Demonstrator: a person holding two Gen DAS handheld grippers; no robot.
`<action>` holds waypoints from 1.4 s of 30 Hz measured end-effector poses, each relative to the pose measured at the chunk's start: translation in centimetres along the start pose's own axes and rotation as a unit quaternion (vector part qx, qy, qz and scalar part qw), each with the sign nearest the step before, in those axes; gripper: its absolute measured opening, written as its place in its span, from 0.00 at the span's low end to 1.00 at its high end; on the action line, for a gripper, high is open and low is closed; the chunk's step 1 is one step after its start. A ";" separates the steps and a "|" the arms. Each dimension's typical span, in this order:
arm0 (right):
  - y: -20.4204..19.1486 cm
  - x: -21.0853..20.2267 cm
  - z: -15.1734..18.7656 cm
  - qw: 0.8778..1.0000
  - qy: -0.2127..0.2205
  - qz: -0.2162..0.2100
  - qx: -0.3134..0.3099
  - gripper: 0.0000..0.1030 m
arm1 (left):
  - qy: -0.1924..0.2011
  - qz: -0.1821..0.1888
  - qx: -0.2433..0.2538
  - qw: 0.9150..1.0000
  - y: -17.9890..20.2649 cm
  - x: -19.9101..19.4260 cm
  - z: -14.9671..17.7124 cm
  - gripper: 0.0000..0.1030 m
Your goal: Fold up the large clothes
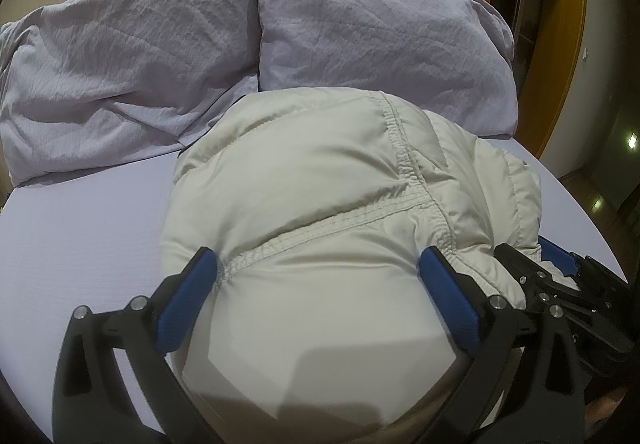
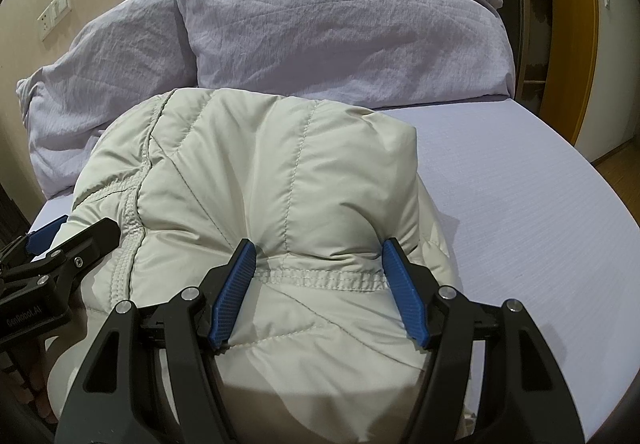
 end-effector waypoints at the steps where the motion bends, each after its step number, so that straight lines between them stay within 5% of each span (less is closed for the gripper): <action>1: 0.0 0.0 0.0 1.000 0.000 0.000 0.000 0.65 | 0.000 -0.001 0.000 1.000 0.0 0.0 0.0 0.98; 12: 1.4 -0.9 -1.3 0.999 -0.019 -0.036 0.025 0.68 | -0.007 -0.001 -0.015 1.000 -0.3 -1.2 -0.6 0.98; 13: 2.0 -1.0 -1.6 0.998 -0.021 -0.045 0.031 0.69 | -0.008 0.001 -0.019 1.000 -0.6 -1.6 -0.8 0.98; 15: 3.7 -1.0 -2.0 0.998 -0.031 -0.026 0.044 0.91 | -0.008 0.001 -0.028 1.000 -1.4 -2.3 -1.0 0.98; 18: 5.9 -0.7 -2.4 0.995 -0.037 -0.044 0.082 0.92 | -0.007 -0.003 -0.040 0.999 -2.9 -3.2 -1.5 0.98; 27: 7.6 4.1 -2.4 0.956 -0.141 -0.198 0.163 0.99 | -0.049 0.000 -0.108 0.993 -7.8 -3.1 -2.2 0.98; 39: 5.9 6.2 -0.9 0.926 -0.203 -0.263 0.182 0.99 | -0.121 0.065 -0.164 0.977 -9.0 -0.3 -1.6 0.98; 42: 5.7 6.9 -0.1 0.906 -0.215 -0.297 0.211 0.99 | -0.134 0.083 -0.185 0.970 -9.2 0.4 -1.5 0.98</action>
Point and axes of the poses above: each gripper's, at about its wrist camera, not at the fingertips, and x roughly the way its jaws point, y to its right, z to its underside, the point moved 6 cm from there along x, roughly the way its jaws point, and after that the axes turned 13 degrees about -x, right-handed, at the moved point
